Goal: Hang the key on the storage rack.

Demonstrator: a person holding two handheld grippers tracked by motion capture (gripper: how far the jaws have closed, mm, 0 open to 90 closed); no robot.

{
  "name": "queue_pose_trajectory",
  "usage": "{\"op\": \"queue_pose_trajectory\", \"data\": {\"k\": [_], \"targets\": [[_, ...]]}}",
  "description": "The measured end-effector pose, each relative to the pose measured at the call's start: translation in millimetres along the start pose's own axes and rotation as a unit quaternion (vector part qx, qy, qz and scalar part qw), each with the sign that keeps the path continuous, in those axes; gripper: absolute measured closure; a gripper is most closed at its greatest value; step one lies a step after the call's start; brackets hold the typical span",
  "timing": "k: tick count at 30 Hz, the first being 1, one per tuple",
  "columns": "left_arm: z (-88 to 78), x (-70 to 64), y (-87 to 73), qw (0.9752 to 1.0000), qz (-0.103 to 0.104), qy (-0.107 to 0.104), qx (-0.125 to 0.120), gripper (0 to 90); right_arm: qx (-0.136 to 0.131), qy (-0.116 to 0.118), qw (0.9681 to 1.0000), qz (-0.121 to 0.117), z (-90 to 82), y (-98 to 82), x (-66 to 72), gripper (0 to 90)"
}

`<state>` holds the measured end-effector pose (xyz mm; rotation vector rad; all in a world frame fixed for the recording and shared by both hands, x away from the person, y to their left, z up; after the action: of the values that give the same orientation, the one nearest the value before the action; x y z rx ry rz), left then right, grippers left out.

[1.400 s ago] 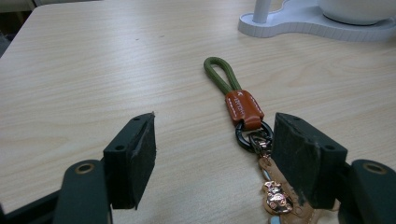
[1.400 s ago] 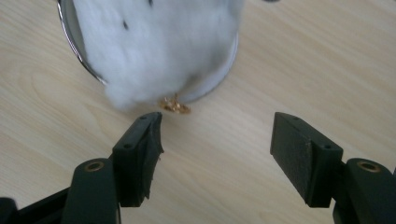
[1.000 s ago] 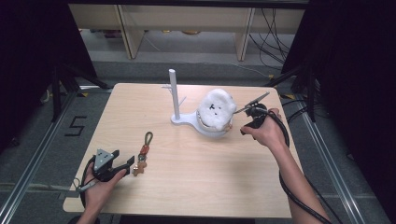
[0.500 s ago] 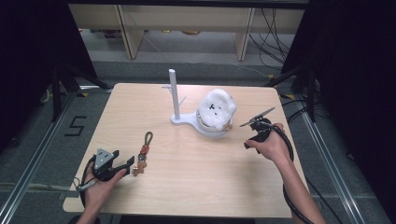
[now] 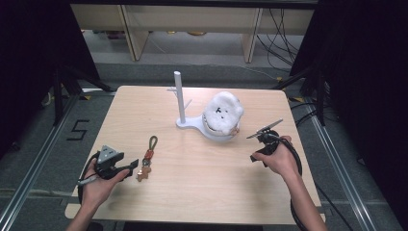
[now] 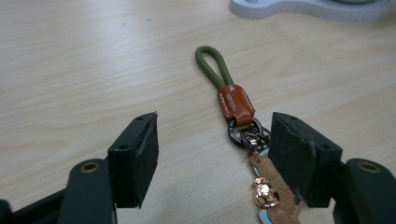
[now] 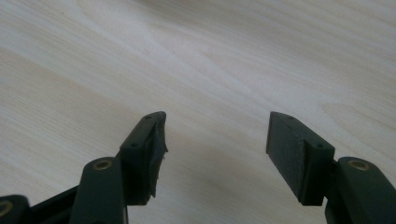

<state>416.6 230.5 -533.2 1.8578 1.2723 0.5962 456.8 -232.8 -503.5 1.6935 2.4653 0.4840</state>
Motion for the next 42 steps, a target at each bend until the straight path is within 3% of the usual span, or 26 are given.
{"op": "queue_pose_trajectory", "data": {"k": [3, 6, 7, 8, 11, 12, 13, 14, 15, 16, 17, 19, 21, 22, 23, 28, 31, 32, 36, 41, 42], "targets": [[2.0, -1.1, 1.7, 0.9990, 0.015, -0.013, 0.040, 34.5, 0.000, 0.000, 1.0000, -0.002, 1.4, -3.5, -2.0, 38.8], [7.7, -4.7, 6.9, 0.9961, 0.013, -0.025, 0.083, 37.0, 0.007, -0.001, 0.9999, 0.011, 0.0, -7.7, -1.9, 38.7], [8.8, -4.3, 7.6, 0.9940, 0.018, -0.027, 0.104, 37.7, 0.004, -0.006, 0.9999, -0.008, 0.3, -8.2, -5.9, 38.7], [11.0, -5.1, 8.9, 0.9920, 0.014, -0.032, 0.121, 38.1, -0.002, 0.005, 1.0000, 0.002, -0.7, -8.0, -3.6, 38.7], [20.1, -7.4, 14.0, 0.9885, -0.007, -0.034, 0.147, 39.2, 0.005, -0.006, 0.9999, -0.007, -2.0, -9.7, -5.2, 38.7], [20.9, -5.7, 14.2, 0.9849, 0.001, -0.036, 0.169, 39.2, 0.005, 0.003, 1.0000, 0.000, -3.7, -9.7, -2.8, 38.7], [20.9, -5.7, 14.2, 0.9849, 0.001, -0.036, 0.169, 39.2, -0.001, 0.007, 1.0000, 0.001, -3.9, -9.9, -1.3, 38.8], [24.2, -5.7, 15.5, 0.9812, -0.002, -0.038, 0.189, 39.2, 0.004, 0.002, 1.0000, 0.006, -3.6, -10.4, -1.0, 38.7], [24.2, -5.7, 15.5, 0.9812, -0.002, -0.038, 0.189, 39.1, 0.004, 0.002, 1.0000, 0.006, -3.6, -10.4, -1.0, 38.7], [28.1, -7.1, 16.8, 0.9771, -0.020, -0.040, 0.208, 39.0, 0.001, -0.003, 1.0000, -0.002, -2.4, -11.3, -3.7, 38.7], [29.3, -7.3, 17.2, 0.9750, -0.023, -0.041, 0.217, 38.6, 0.002, -0.003, 1.0000, 0.000, -2.6, -12.2, -3.5, 38.7], [33.2, -8.4, 17.9, 0.9743, -0.037, -0.038, 0.219, 38.1, 0.004, 0.001, 1.0000, 0.008, -4.2, -13.5, -0.7, 38.7], [35.1, -8.3, 18.7, 0.9728, -0.041, -0.033, 0.225, 37.6, -0.009, -0.009, 0.9998, -0.016, -1.6, -14.6, -6.9, 38.7], [35.1, -8.3, 18.7, 0.9728, -0.041, -0.033, 0.225, 37.3, -0.009, -0.009, 0.9998, -0.016, -1.6, -14.6, -6.9, 38.7], [37.8, -8.2, 19.3, 0.9704, -0.044, -0.031, 0.235, 37.2, 0.005, -0.003, 0.9999, 0.011, -4.7, -17.0, -3.0, 38.7], [43.2, -10.6, 22.4, 0.9691, -0.046, -0.031, 0.240, 36.5, -0.010, -0.004, 0.9997, 0.024, -4.5, -22.5, -3.8, 38.9], [46.1, -11.1, 23.8, 0.9670, -0.045, -0.035, 0.248, 36.2, -0.027, 0.002, 0.9994, 0.024, -5.1, -26.2, -5.1, 39.1], [47.2, -11.5, 24.3, 0.9675, -0.046, -0.030, 0.247, 36.0, -0.034, 0.012, 0.9990, 0.027, -5.7, -27.3, -4.0, 39.1], [49.2, -11.6, 26.2, 0.9661, -0.045, -0.030, 0.253, 35.8, -0.051, 0.013, 0.9977, 0.042, -6.7, -33.3, -3.8, 39.4], [50.7, -12.1, 29.7, 0.9654, -0.044, -0.029, 0.255, 35.5, -0.074, 0.011, 0.9964, 0.042, -8.1, -39.9, -7.5, 40.0], [50.8, -12.6, 30.4, 0.9651, -0.044, -0.029, 0.256, 35.5, -0.078, 0.011, 0.9955, 0.053, -8.4, -40.4, -6.7, 40.0]]}}
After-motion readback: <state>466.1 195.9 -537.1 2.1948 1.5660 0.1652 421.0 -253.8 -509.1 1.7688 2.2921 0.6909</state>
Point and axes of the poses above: each handheld gripper's, and its own axes: z roughly forward along the jaws, y roughly out of its top, x roughly to its left, the point moved 7 cm from there along z, roughly forward along the jaws, and after that the axes turned 2 degrees about y, right-handed, at the moved point
